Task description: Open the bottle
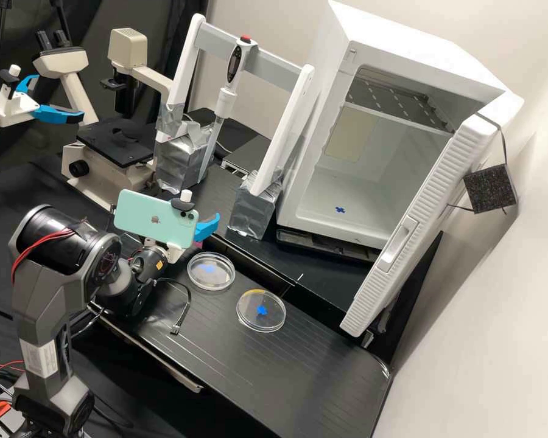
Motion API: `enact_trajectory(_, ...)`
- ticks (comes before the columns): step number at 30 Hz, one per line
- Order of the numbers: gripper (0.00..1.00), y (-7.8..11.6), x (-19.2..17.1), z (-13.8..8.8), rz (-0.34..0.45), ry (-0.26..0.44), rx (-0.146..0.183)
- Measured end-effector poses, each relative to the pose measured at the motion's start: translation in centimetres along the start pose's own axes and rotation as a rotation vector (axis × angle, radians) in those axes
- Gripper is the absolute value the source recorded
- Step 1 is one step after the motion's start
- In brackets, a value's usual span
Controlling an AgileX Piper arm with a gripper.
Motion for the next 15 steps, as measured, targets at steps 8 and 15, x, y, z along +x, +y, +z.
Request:
enact_trajectory(8,0.00,-0.05,0.00,-0.06,-0.006,0.006,-0.004)
enact_trajectory(15,0.00,-0.14,0.00,-0.16,-0.015,0.017,-0.012)
